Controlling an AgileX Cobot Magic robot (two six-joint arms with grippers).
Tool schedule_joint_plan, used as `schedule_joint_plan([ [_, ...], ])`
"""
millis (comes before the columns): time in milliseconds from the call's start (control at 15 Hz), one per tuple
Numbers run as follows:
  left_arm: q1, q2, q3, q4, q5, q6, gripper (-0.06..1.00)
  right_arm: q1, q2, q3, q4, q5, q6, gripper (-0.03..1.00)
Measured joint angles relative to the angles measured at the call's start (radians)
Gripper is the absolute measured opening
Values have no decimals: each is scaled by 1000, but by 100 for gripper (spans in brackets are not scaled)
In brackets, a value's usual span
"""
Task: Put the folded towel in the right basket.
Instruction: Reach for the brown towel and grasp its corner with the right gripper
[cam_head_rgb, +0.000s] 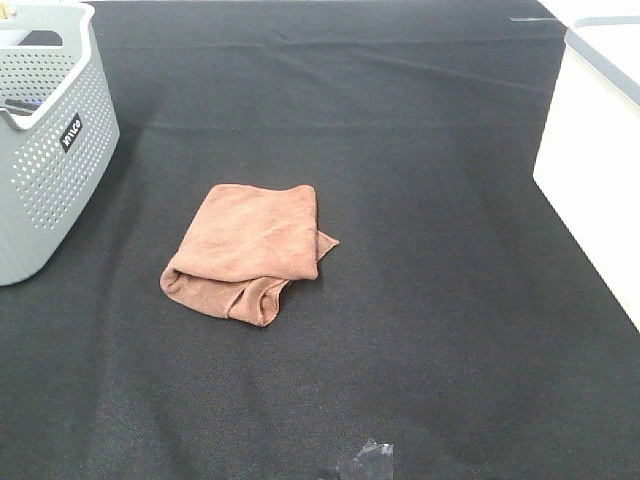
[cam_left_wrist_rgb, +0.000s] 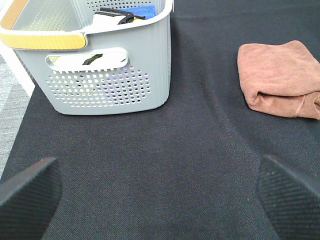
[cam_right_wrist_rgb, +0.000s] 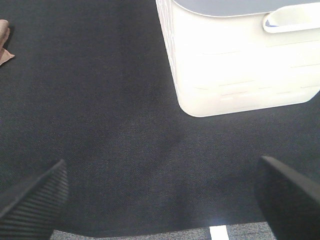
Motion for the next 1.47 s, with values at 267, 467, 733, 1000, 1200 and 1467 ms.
schedule_joint_plan([
  [267, 0, 0, 0, 0, 0, 0, 99, 0, 0, 0, 0, 0, 0, 97],
  [467, 0, 0, 0, 0, 0, 0, 99, 0, 0, 0, 0, 0, 0, 97],
  [733, 0, 0, 0, 0, 0, 0, 99, 0, 0, 0, 0, 0, 0, 97],
  [1000, 0, 0, 0, 0, 0, 0, 99, 0, 0, 0, 0, 0, 0, 97],
  [1200, 0, 0, 0, 0, 0, 0, 99, 0, 0, 0, 0, 0, 0, 97],
  [1467, 0, 0, 0, 0, 0, 0, 99, 0, 0, 0, 0, 0, 0, 97],
])
